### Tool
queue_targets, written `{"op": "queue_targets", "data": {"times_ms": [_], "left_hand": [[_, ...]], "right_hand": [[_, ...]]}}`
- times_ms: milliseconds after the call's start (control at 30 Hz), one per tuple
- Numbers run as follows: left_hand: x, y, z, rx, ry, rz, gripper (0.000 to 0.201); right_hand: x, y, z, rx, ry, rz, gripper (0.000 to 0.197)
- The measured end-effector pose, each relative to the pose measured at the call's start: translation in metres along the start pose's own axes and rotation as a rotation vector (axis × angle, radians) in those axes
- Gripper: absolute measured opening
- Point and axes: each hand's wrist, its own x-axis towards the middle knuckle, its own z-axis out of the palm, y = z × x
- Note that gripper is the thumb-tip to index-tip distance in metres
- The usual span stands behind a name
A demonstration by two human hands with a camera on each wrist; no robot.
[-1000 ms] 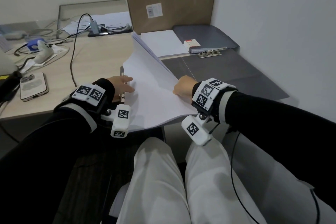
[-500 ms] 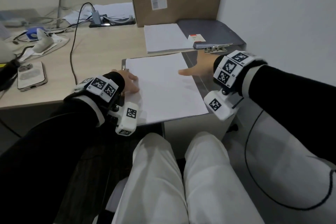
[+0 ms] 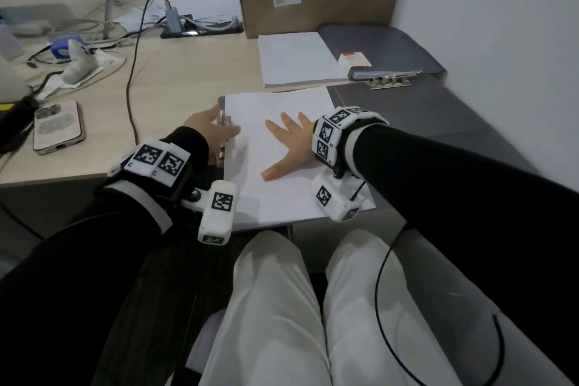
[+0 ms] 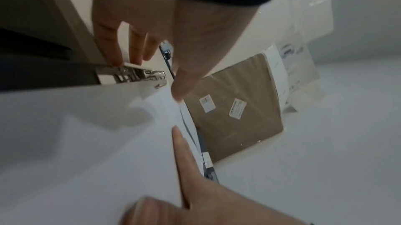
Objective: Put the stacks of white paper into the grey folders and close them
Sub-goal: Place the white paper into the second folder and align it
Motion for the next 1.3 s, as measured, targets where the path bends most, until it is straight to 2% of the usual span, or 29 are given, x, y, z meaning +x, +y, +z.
{"op": "queue_targets", "data": {"times_ms": [67,167,300,367,433,500,567,667,767,800,867,900,967,1000,1100,1200,1300], "left_hand": [[0.01,-0.004,-0.003,-0.087,0.079,-0.033,0.062],[0.012,-0.002,-0.002,-0.135,0.084,-0.011,0.031],[0.011,-0.007,-0.012,-0.363,0.162,0.007,0.03],[0.01,-0.017,-0.016,-0.385,0.091,0.017,0.026],[0.008,-0.025,-0.016,-0.254,-0.014,0.066,0.018],[0.011,-0.03,-0.014,-0.147,-0.02,0.148,0.021],[0.009,-0.029,-0.012,-0.211,-0.078,0.173,0.021],[0.007,-0.032,-0.014,-0.332,-0.204,0.096,0.024],[0.009,-0.042,-0.025,-0.468,-0.39,0.078,0.027],[0.009,-0.043,-0.027,-0.405,-0.401,0.125,0.025],[0.003,-0.04,-0.029,-0.093,-0.4,0.238,0.025],[0.003,-0.038,-0.026,0.063,-0.381,0.266,0.038],[0.002,-0.032,-0.023,0.4,-0.281,0.338,0.077],[0.0,-0.028,-0.021,0.448,-0.255,0.34,0.083],[-0.003,-0.023,-0.018,0.522,-0.198,0.351,0.073],[-0.008,-0.02,-0.02,0.565,-0.194,0.348,0.068],[-0.009,-0.024,-0.024,0.508,-0.225,0.284,0.075]], "right_hand": [[-0.001,0.001,-0.002,0.004,-0.002,-0.002,0.121],[-0.001,-0.002,-0.001,0.023,-0.013,0.007,0.12],[0.0,-0.001,-0.001,0.039,-0.02,0.015,0.121],[0.0,-0.001,0.0,0.054,-0.012,0.013,0.121],[-0.001,-0.001,0.0,0.062,-0.003,0.012,0.122],[-0.001,-0.001,0.001,0.056,-0.004,0.005,0.122],[-0.002,-0.001,0.001,0.055,-0.006,0.004,0.122],[-0.002,-0.001,0.001,0.059,-0.002,0.006,0.122],[-0.001,0.0,0.002,0.061,-0.002,0.006,0.123],[0.0,0.0,0.002,0.06,-0.003,0.008,0.124],[0.0,0.0,0.001,0.05,-0.009,0.011,0.124],[0.0,-0.001,0.001,0.046,-0.012,0.01,0.124],[-0.002,-0.001,0.001,0.051,-0.01,0.011,0.122],[-0.003,-0.002,0.0,0.056,-0.012,0.009,0.121],[-0.007,-0.002,-0.002,0.06,-0.024,0.004,0.12],[-0.009,-0.002,-0.003,0.068,-0.025,-0.002,0.118],[-0.009,-0.001,-0.004,0.077,-0.028,-0.003,0.112]]}}
